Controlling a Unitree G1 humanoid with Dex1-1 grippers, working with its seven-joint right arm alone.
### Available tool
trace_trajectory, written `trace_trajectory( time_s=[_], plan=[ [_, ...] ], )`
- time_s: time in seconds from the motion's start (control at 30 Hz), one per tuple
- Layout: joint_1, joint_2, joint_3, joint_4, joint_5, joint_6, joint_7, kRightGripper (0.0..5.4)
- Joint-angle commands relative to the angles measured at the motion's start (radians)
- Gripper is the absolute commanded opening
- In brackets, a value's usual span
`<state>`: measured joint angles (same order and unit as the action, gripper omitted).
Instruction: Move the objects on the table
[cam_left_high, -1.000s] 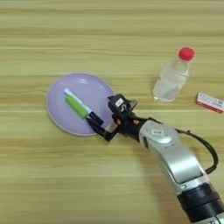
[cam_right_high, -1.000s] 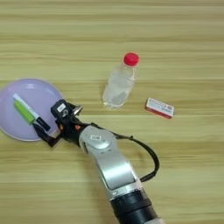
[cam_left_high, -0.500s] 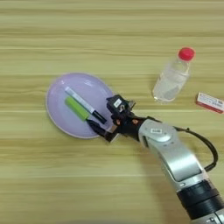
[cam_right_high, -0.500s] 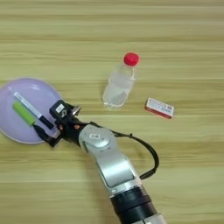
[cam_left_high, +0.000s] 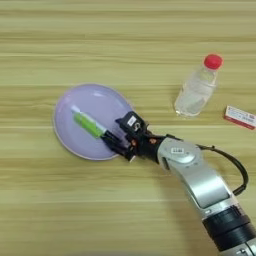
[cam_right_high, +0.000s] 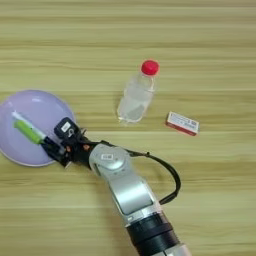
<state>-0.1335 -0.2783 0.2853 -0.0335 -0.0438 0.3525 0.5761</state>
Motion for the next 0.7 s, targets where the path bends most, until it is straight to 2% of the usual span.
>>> trace_trajectory(
  time_s=[0.03,0.27,0.7],
  plan=[
    [-0.042,-0.021,-0.011,-0.015,-0.020,-0.015,-0.016,2.79],
    [-0.043,-0.018,-0.011,-0.014,-0.022,-0.015,-0.015,1.96],
    [-0.046,-0.016,-0.009,-0.009,-0.022,-0.015,-0.010,0.75]
  ],
)
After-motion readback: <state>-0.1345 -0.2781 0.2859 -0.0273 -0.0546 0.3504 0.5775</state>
